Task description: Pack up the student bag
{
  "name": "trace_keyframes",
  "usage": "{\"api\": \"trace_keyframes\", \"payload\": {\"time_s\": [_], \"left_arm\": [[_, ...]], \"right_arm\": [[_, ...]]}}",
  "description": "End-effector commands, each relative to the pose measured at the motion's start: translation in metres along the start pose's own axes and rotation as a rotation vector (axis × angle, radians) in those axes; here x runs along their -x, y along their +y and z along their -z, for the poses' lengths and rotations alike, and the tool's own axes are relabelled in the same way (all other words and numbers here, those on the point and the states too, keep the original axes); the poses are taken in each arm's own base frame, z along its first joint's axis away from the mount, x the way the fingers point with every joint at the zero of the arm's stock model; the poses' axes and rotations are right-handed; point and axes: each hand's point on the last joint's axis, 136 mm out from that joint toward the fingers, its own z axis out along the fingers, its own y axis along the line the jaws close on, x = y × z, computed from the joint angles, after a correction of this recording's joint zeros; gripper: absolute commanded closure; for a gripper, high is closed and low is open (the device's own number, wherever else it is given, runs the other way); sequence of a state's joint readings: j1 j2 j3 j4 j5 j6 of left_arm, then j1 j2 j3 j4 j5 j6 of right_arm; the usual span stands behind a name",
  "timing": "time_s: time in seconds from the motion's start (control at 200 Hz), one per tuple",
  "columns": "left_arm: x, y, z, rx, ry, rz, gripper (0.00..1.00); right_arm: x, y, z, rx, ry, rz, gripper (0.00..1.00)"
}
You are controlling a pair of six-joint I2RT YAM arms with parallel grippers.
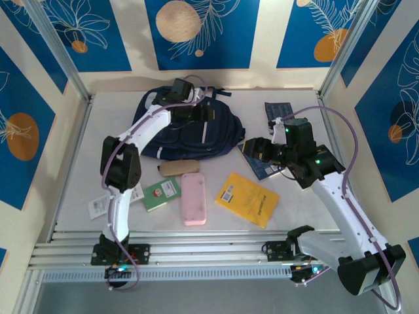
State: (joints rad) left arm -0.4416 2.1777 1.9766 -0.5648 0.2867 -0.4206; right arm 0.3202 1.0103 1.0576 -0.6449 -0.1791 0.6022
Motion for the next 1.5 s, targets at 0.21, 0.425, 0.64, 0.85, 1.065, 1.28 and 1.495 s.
{"api": "trace_keyframes", "payload": {"time_s": [0.21,0.425,0.64,0.85,1.065,1.28,1.495], "left_arm": [[-0.004,0.005,-0.045,-0.099,0.071,0.044,0.33],[-0.016,-0.002,-0.067,-0.176,0.113,0.06,0.41],[-0.019,-0.011,-0.076,-0.231,0.125,0.064,0.71],[-0.009,-0.019,-0.07,-0.249,0.108,0.056,0.99],[0.017,-0.029,-0.047,-0.248,0.039,0.018,1.0],[0.037,-0.034,-0.025,-0.265,-0.013,0.014,1.0],[0.056,-0.032,-0.003,-0.265,-0.067,0.026,1.0]], "right_arm": [[-0.008,-0.003,-0.001,-0.002,0.041,-0.033,0.38],[-0.01,-0.003,-0.008,0.011,0.059,-0.049,0.41],[-0.019,-0.013,-0.022,0.008,0.102,-0.066,0.63],[-0.023,-0.02,-0.027,-0.01,0.108,-0.061,0.68],[-0.03,-0.033,-0.034,-0.043,0.123,-0.069,0.69],[-0.031,-0.042,-0.04,-0.072,0.134,-0.081,0.69],[-0.033,-0.047,-0.047,-0.078,0.15,-0.106,0.68]]}}
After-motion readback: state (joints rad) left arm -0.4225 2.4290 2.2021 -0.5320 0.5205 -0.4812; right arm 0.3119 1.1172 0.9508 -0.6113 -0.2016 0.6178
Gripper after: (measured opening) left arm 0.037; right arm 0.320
